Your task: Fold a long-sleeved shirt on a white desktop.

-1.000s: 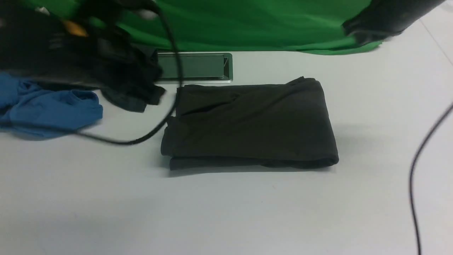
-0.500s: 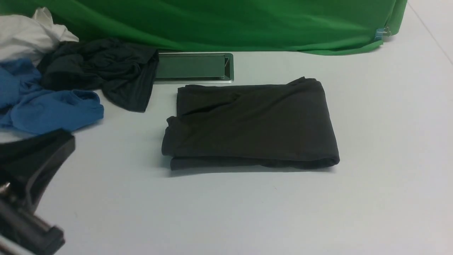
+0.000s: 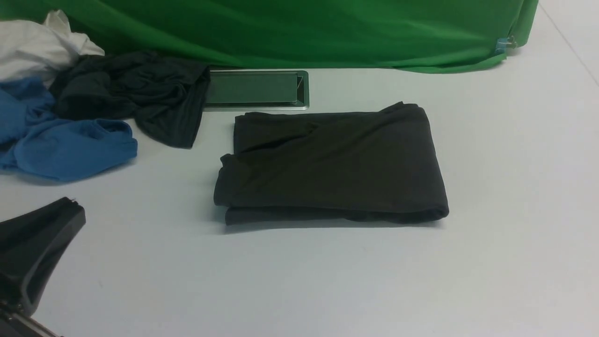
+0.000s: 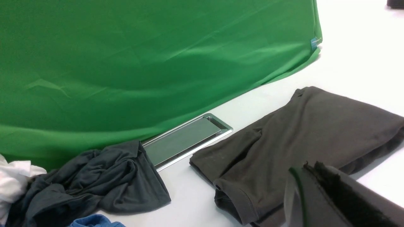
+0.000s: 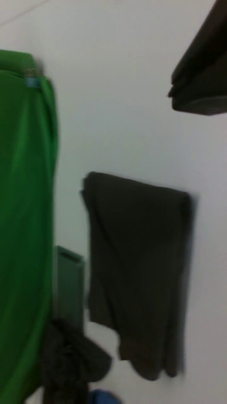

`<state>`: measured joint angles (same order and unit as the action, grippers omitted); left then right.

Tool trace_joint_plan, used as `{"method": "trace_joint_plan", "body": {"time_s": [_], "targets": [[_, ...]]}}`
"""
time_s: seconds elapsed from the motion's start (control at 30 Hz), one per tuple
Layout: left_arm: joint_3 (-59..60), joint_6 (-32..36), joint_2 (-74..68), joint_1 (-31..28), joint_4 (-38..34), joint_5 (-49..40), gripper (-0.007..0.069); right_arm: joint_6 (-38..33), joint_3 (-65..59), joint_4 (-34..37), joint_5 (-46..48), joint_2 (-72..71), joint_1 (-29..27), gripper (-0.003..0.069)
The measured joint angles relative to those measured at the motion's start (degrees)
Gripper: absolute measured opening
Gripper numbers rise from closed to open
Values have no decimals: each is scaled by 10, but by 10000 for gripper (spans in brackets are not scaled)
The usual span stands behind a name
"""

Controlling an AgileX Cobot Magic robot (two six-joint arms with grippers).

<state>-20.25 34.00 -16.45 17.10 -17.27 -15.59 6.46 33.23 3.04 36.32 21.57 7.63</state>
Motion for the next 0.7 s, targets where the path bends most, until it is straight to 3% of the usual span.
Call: {"method": "trace_joint_plan", "body": {"time_s": [0.33, 0.7], "targets": [[0, 0, 0, 0, 35, 0, 19, 2, -67, 0, -50, -11, 0, 135], [0, 0, 0, 0, 39, 0, 19, 3, -67, 0, -54, -11, 0, 182]]}}
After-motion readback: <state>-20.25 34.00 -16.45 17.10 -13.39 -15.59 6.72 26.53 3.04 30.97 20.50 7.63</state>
